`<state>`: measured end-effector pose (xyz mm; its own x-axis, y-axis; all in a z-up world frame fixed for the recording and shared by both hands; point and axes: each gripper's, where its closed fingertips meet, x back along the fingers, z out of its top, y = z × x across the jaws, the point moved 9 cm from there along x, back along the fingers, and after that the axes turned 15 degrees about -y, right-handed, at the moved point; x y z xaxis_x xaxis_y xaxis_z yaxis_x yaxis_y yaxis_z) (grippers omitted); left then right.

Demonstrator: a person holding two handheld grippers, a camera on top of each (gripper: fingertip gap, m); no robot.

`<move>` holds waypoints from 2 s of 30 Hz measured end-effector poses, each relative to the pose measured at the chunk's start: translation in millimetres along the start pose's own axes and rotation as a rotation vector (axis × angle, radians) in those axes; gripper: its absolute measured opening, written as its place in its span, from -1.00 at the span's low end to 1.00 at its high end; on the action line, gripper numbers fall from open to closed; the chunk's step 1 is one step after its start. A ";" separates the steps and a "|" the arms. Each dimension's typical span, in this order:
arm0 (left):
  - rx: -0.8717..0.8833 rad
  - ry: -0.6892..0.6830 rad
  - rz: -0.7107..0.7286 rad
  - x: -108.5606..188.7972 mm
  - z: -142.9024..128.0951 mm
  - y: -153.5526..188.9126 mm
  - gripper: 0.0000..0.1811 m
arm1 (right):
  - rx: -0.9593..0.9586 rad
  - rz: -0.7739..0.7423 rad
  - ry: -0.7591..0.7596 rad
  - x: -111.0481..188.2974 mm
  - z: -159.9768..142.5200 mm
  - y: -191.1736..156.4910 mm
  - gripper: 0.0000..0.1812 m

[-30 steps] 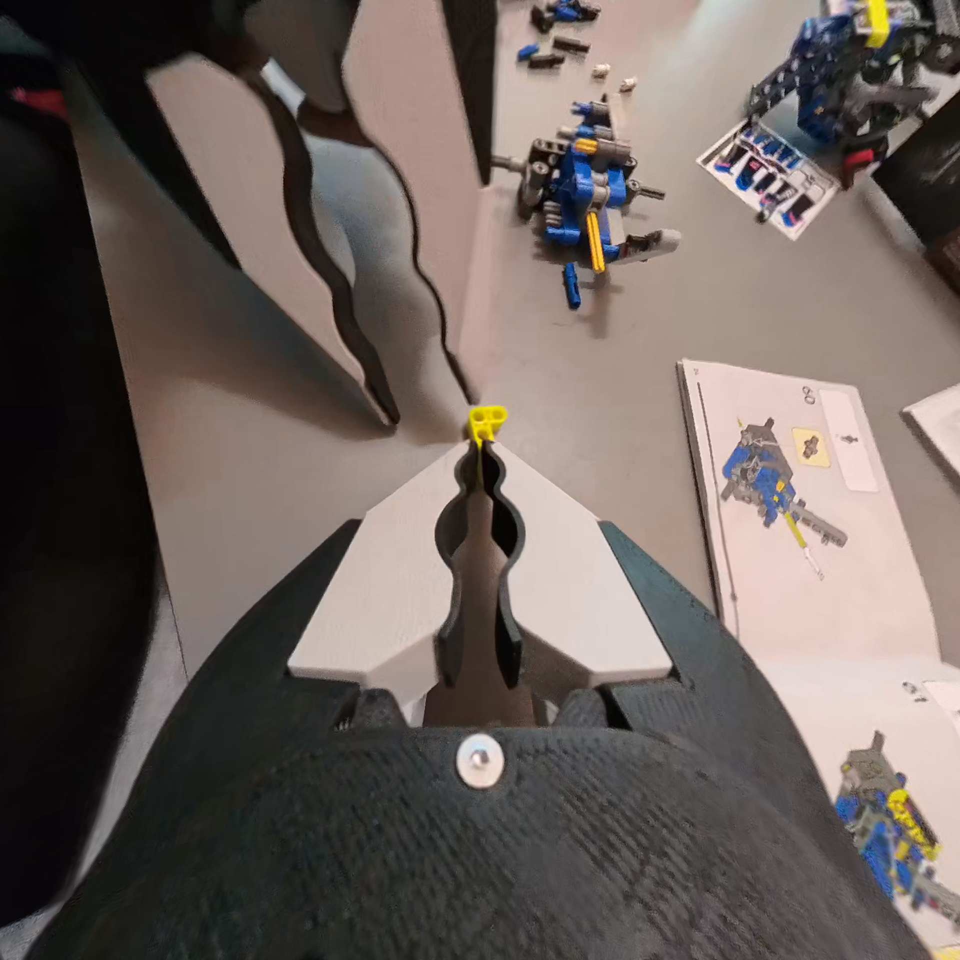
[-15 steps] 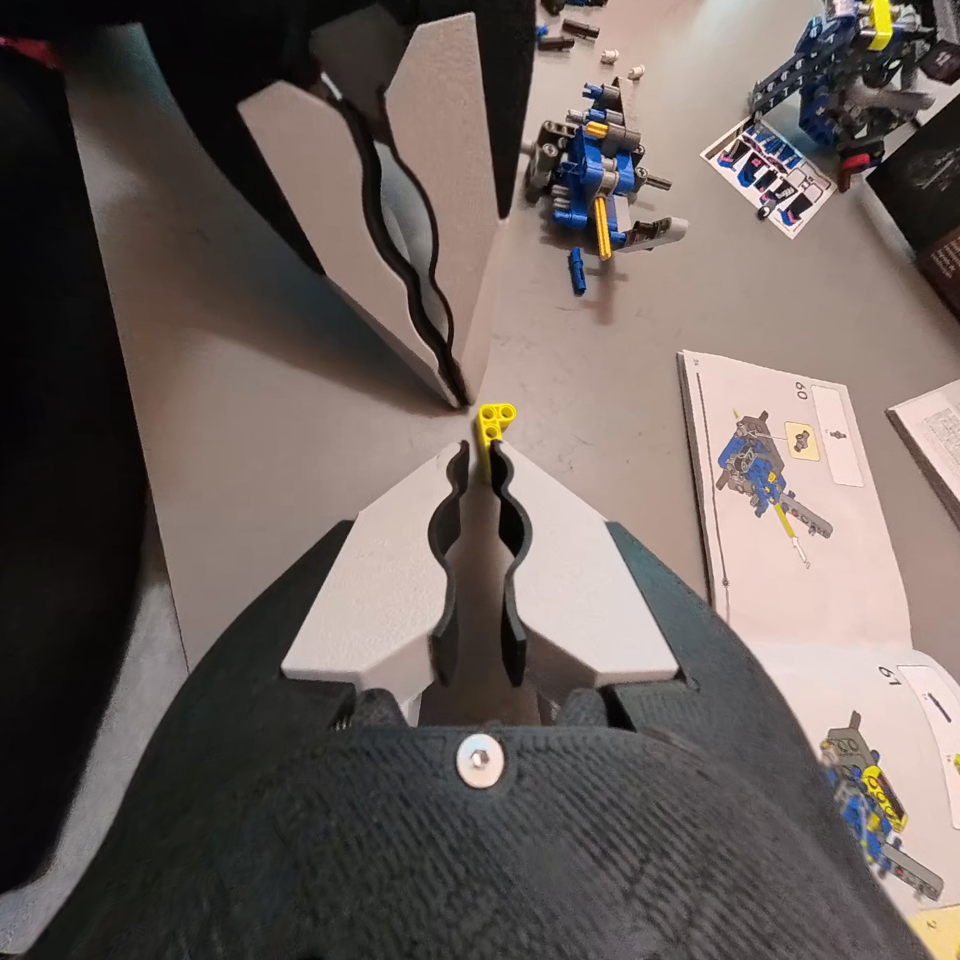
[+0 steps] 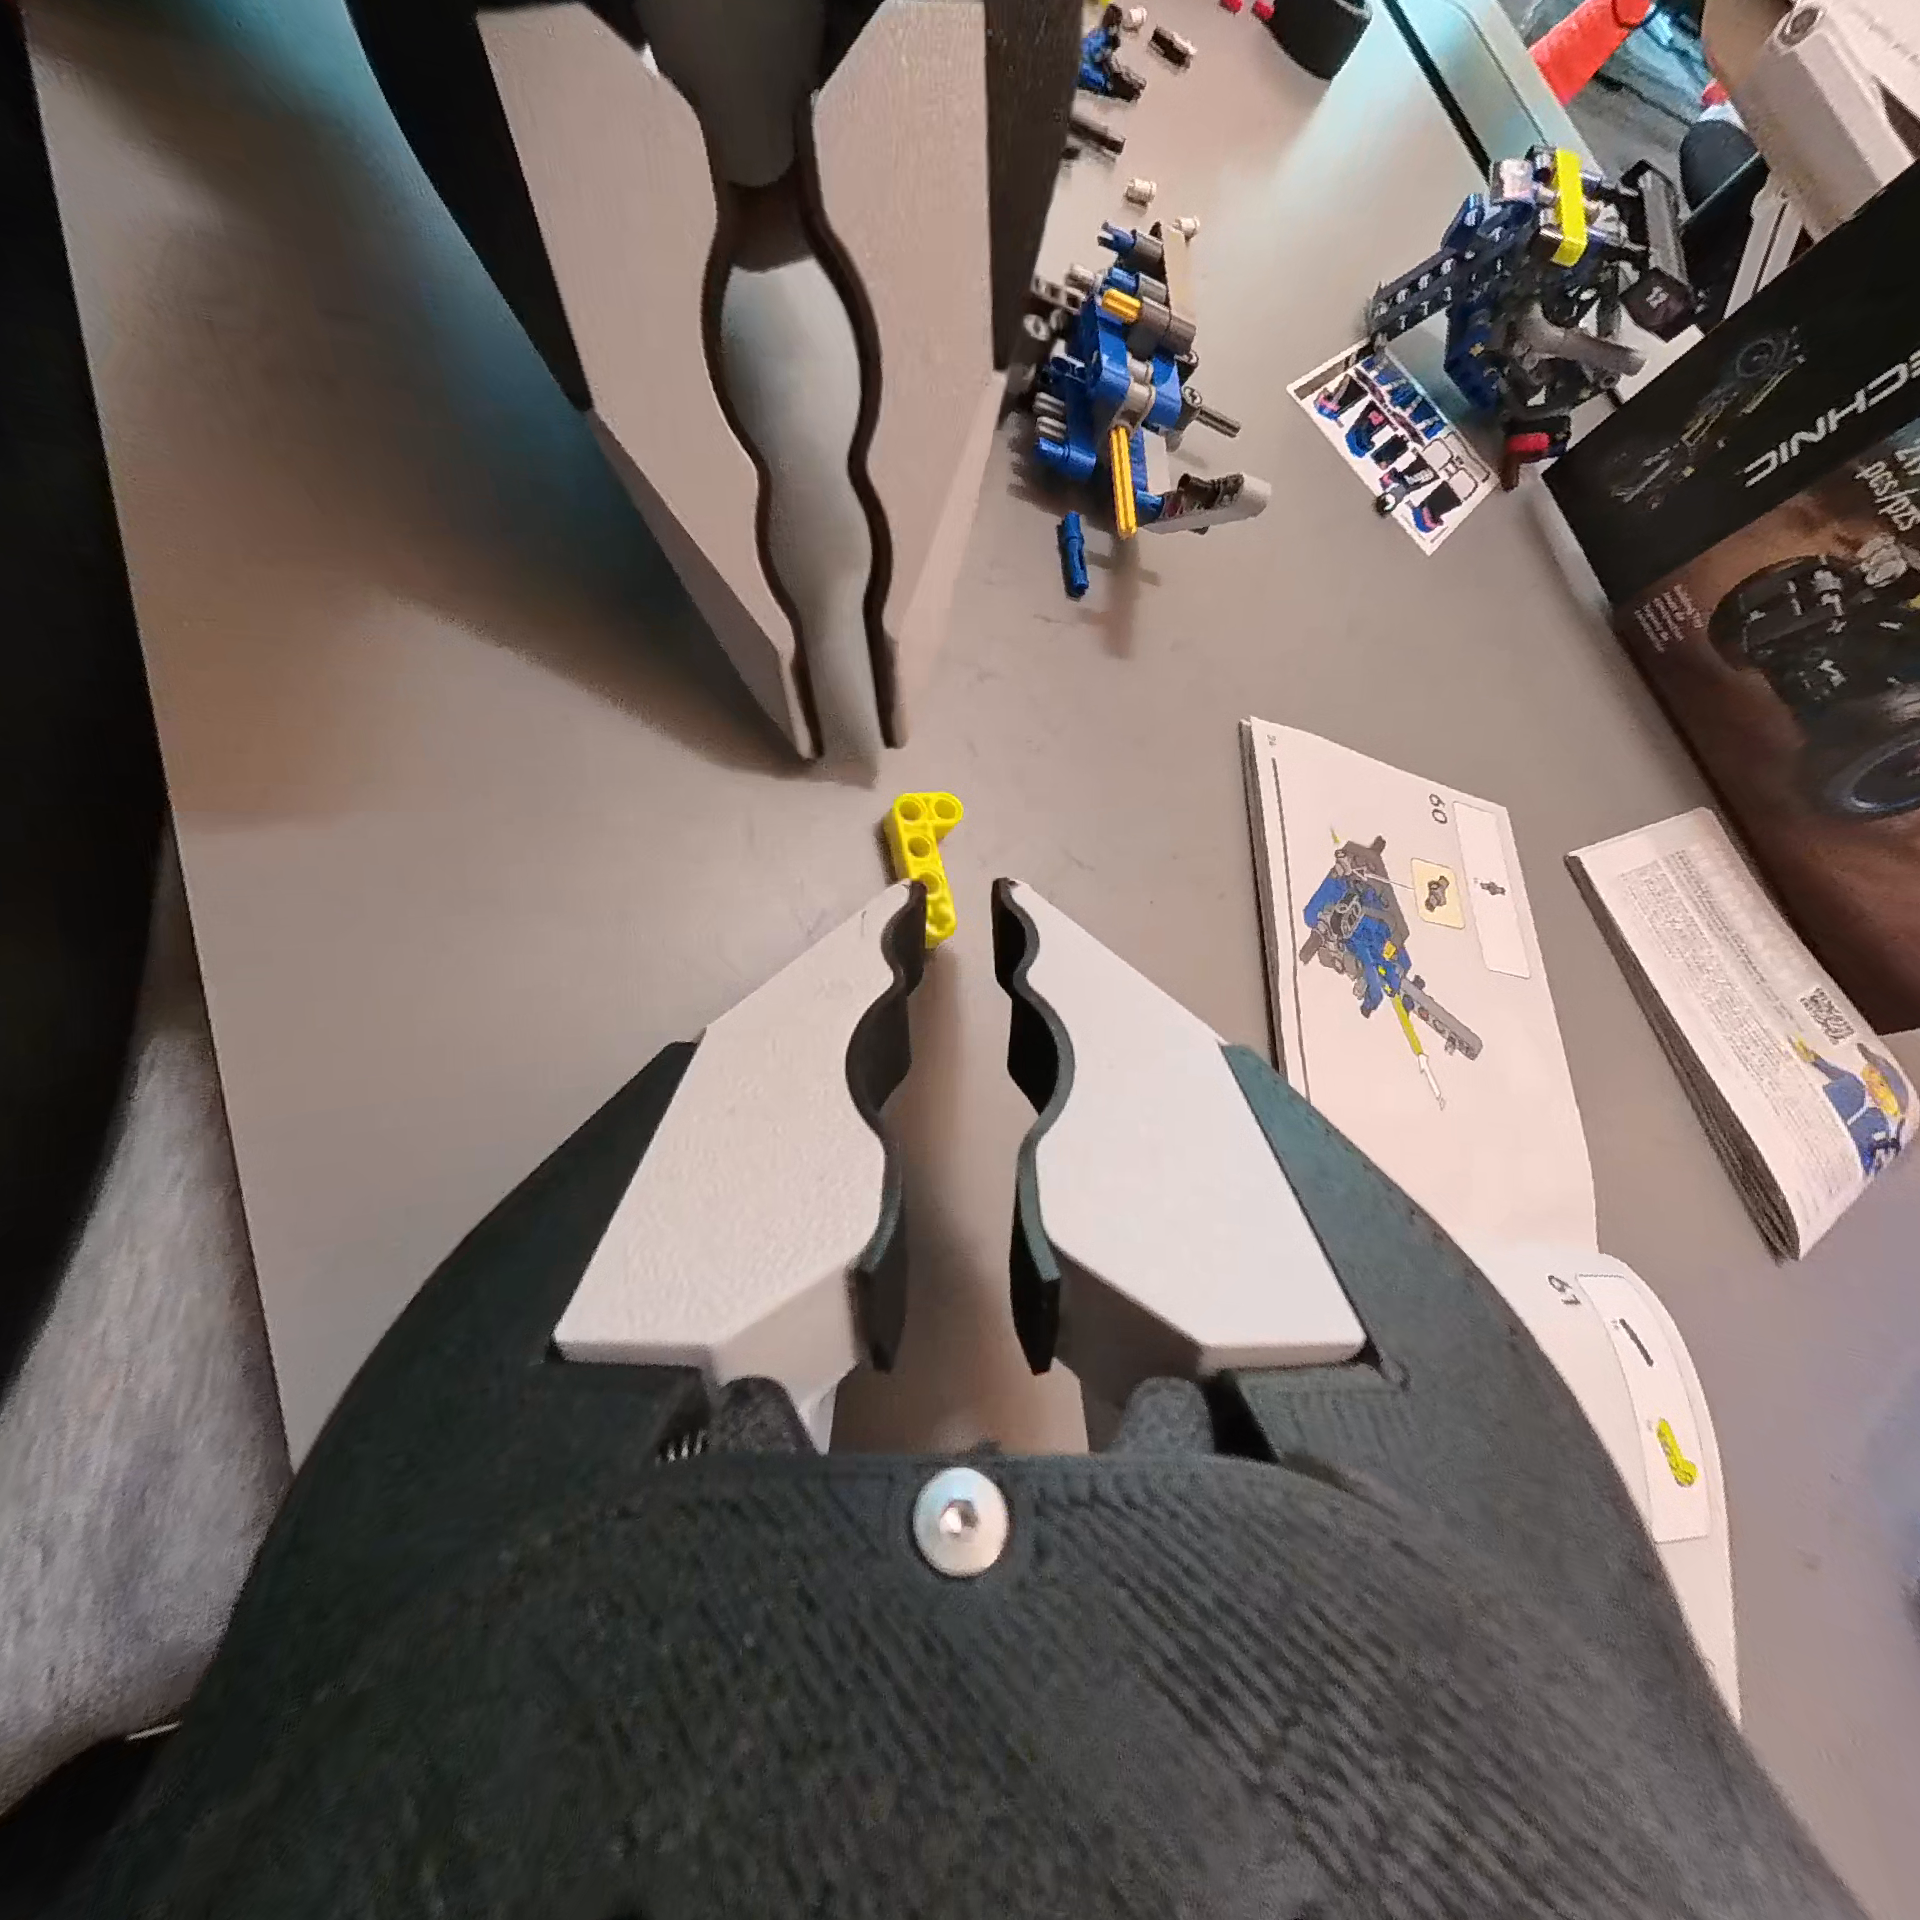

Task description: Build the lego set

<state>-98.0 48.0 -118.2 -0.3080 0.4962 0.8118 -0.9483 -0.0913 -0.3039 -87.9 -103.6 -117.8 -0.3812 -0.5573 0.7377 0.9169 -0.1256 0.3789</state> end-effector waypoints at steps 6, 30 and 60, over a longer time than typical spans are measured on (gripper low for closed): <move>0.069 0.027 -0.065 -5.0 11.9 -8.5 -0.74 | -0.001 -0.009 -0.013 -2.1 -2.4 0.6 -0.87; 0.189 -0.056 -0.151 -15.9 15.3 -16.6 -0.87 | 0.075 -0.007 -0.014 -1.1 -6.5 -1.5 -0.80; -0.005 0.046 0.061 24.8 12.4 -3.1 -0.78 | 0.008 0.034 0.021 -13.6 18.5 -9.1 -0.93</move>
<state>-103.6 49.9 -90.9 -0.3610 0.5289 0.7681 -0.9275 -0.1180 -0.3547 -93.3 -79.7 -120.9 -0.3470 -0.5784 0.7383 0.9283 -0.1000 0.3580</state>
